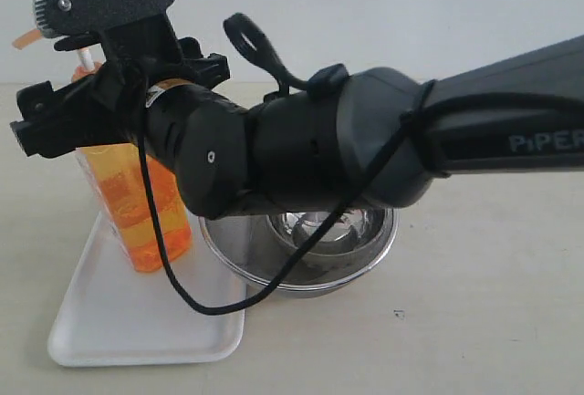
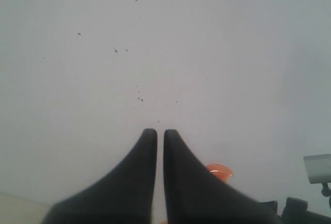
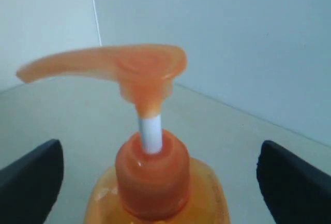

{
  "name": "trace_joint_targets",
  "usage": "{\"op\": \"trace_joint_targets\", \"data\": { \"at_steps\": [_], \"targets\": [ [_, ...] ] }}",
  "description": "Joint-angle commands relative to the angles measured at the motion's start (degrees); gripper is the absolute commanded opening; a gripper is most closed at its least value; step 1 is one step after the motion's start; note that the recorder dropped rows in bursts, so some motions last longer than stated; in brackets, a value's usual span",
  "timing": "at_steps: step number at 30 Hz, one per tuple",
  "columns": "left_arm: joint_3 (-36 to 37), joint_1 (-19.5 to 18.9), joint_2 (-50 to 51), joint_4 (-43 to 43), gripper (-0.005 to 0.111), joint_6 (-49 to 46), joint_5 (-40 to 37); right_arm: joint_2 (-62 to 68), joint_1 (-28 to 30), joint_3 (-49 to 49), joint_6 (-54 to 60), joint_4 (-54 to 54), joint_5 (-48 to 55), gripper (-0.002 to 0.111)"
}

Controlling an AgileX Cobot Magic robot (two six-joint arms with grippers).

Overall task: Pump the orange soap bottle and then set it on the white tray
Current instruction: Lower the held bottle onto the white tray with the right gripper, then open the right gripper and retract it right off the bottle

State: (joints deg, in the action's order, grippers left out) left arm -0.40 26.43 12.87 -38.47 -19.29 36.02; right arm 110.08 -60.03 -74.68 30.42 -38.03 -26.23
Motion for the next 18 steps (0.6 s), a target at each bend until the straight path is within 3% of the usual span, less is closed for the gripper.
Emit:
{"op": "trace_joint_targets", "data": {
  "at_steps": [1, 9, 14, 15, 18],
  "targets": [
    [0.4, -0.2, -0.4, 0.5, 0.005, 0.4, -0.5, -2.0, 0.1, -0.2, 0.6, -0.7, 4.2, 0.092],
    [0.4, -0.2, -0.4, 0.5, 0.005, 0.4, -0.6, -6.6, 0.1, -0.2, 3.3, -3.6, 12.6, 0.092],
    [0.4, -0.2, -0.4, 0.5, 0.005, 0.4, -0.9, -13.6, 0.2, 1.4, 5.0, -5.2, 23.7, 0.091],
    [0.4, -0.2, -0.4, 0.5, 0.005, 0.4, -1.0, -14.4, 0.3, 1.9, 5.0, -5.2, 25.0, 0.089],
    [0.4, -0.2, -0.4, 0.5, 0.005, 0.4, -1.3, -17.9, 2.6, 4.4, 4.2, -5.0, 33.9, 0.06]
  ]
}}
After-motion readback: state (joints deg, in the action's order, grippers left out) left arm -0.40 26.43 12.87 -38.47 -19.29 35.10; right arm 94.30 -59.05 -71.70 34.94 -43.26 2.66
